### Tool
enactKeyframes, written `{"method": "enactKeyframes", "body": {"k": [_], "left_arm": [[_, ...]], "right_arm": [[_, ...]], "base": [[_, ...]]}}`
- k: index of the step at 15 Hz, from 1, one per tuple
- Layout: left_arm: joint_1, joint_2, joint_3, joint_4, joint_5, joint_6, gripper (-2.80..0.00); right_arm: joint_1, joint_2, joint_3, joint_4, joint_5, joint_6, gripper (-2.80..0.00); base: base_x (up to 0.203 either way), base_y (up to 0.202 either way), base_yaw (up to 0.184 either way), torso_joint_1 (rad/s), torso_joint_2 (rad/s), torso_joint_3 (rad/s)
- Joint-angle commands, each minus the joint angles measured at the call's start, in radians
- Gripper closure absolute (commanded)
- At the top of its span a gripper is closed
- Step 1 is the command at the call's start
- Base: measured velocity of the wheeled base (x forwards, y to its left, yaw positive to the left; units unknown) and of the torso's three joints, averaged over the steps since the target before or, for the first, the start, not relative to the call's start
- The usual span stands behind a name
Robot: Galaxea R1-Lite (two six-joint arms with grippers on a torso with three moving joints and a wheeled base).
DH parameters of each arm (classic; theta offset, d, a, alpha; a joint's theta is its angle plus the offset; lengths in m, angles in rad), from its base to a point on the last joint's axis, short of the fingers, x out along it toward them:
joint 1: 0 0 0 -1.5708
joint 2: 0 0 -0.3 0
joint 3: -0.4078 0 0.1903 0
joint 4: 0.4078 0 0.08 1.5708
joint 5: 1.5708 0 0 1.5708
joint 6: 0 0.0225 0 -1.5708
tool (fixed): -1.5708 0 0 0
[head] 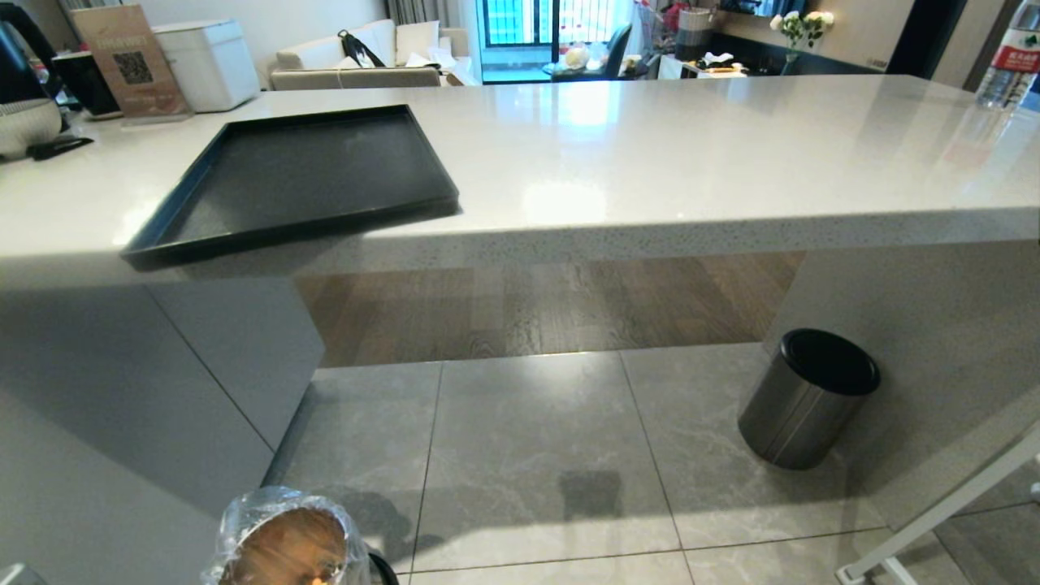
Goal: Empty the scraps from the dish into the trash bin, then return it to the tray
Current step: Move the bowl over the trash can
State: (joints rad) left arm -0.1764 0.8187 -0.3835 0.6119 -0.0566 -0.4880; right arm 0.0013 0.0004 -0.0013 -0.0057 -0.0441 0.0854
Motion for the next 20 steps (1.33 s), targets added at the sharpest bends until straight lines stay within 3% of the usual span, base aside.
{"method": "enactKeyframes", "body": {"k": [1, 7, 20], "left_arm": [[-0.003, 0.0, 0.0, 0.003, 0.0, -0.003, 0.0], [-0.011, -0.001, 0.002, 0.003, 0.0, -0.004, 0.0], [-0.037, 0.0, -0.006, 0.0, 0.003, -0.007, 0.0]], "right_arm": [[0.0, 0.0, 0.0, 0.0, 0.0, 0.001, 0.0], [0.0, 0.0, 0.0, 0.0, 0.0, 0.001, 0.0], [0.0, 0.0, 0.0, 0.0, 0.0, 0.001, 0.0]], "base": [[0.0, 0.0, 0.0, 0.0, 0.0, 0.0], [0.0, -0.002, 0.01, 0.0, 0.0, 0.0], [0.0, -0.008, 0.162, 0.003, 0.0, 0.004]]}}
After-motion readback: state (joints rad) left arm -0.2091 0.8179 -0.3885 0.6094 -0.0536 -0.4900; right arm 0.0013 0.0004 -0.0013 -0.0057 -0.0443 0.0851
